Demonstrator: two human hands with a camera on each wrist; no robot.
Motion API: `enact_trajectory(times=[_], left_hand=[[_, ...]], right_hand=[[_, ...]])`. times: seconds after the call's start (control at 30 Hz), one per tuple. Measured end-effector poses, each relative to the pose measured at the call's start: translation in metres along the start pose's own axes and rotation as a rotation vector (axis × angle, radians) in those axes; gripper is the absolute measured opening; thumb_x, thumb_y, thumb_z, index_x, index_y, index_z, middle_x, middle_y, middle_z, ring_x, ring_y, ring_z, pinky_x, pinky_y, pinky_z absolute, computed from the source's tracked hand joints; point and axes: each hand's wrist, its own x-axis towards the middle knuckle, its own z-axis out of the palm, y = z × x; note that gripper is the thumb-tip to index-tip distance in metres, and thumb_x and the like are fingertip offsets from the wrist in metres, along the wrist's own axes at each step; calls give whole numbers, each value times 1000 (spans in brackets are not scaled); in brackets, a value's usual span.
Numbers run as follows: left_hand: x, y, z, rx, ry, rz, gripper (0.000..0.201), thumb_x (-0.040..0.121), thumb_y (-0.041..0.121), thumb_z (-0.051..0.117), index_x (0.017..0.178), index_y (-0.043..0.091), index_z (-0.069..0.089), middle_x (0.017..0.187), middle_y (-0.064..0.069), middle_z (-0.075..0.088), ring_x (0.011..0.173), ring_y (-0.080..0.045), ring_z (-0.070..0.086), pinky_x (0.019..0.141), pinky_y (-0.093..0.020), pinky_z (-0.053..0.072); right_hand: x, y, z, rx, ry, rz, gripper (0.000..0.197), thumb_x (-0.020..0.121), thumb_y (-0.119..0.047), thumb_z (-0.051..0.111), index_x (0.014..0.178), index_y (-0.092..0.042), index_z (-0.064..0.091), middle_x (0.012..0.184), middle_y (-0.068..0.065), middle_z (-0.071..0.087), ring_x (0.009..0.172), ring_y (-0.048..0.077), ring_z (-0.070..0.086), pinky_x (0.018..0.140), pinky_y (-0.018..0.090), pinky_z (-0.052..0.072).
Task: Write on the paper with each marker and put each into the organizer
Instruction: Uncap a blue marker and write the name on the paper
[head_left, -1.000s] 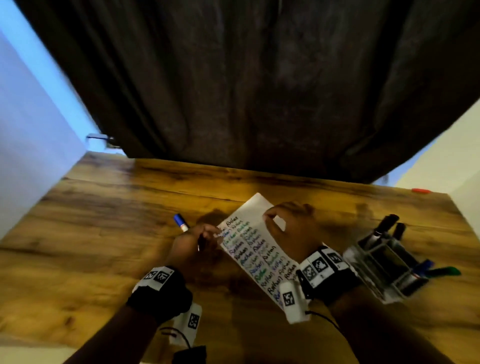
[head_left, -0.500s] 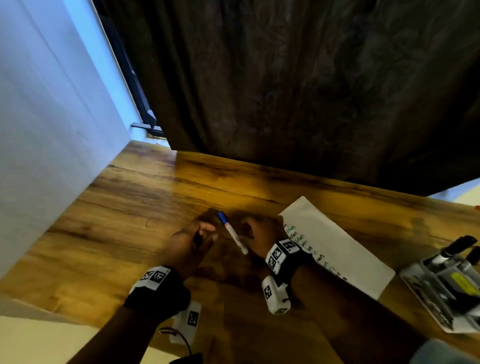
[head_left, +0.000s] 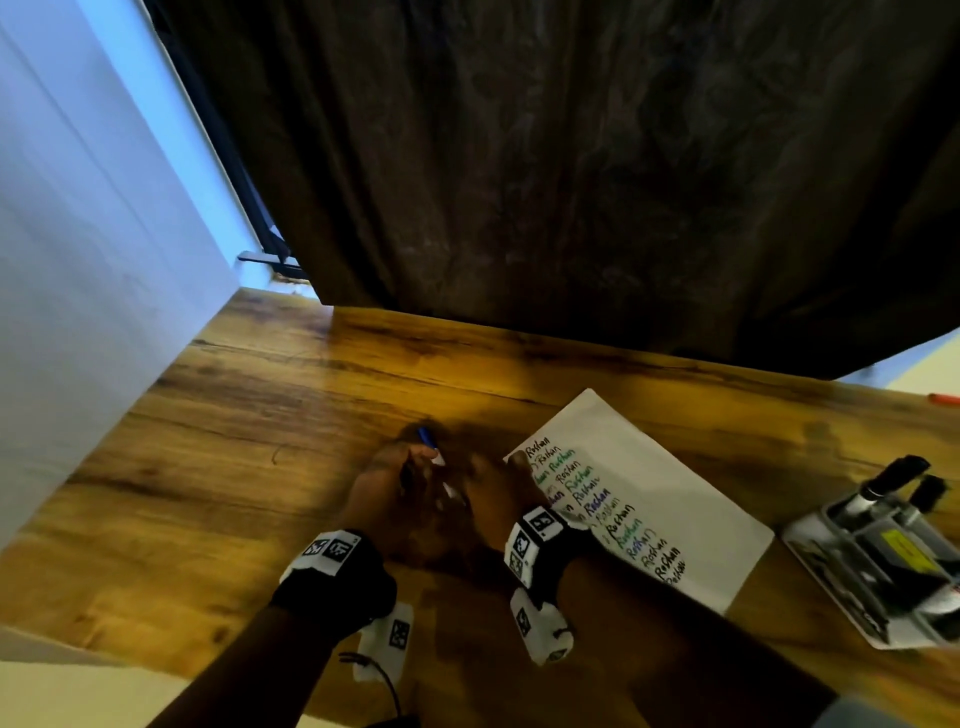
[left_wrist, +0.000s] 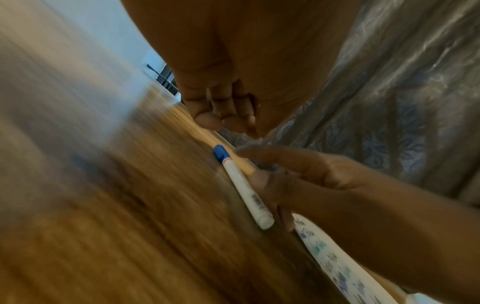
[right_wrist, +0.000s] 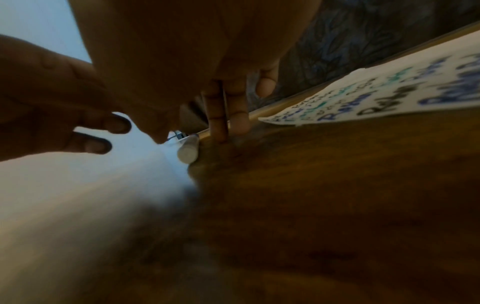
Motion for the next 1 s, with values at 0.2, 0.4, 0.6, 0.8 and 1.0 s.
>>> enact_trajectory(times=[0.2,0.4,0.6,0.8,1.0], left_hand=[[-3,-6,10,26,-11,98,31,83,24,57,114,29,61,114,-2,62,99,-18,61,81,-32,52],[-7,-1,25,260,-201,255,52,72,53,45,116,32,66,134,0,55,131,-24,41,108,-45,34],[-9,58,68,281,-238,341,19,93,35,51,107,32,63,107,4,65,93,-15,64,80,-30,54],[-13,122,119,198,-337,534,14,94,29,52,102,28,64,110,-2,63,109,-28,59,104,-50,44],[-12,164,144,247,-428,813,22,90,39,53,101,20,61,104,-2,67,97,-20,64,86,-40,52]], right_hand=[[-6,4,29,0,50,-194,46,96,-49,37,125,-19,56,136,14,53,129,35,45,110,47,32],[-72,51,-18,502,188,-199,16,85,-15,64,99,-21,69,102,0,62,91,16,60,78,28,51],[-131,118,-53,782,398,-75,12,89,-18,66,98,-25,70,88,-18,65,77,-5,61,63,5,43],[-180,159,-67,1087,363,-34,15,90,-29,67,105,-27,69,102,-11,72,96,5,67,77,21,56],[-199,180,-53,1076,293,-150,15,92,-39,62,87,-28,72,87,0,73,85,11,68,77,29,55]])
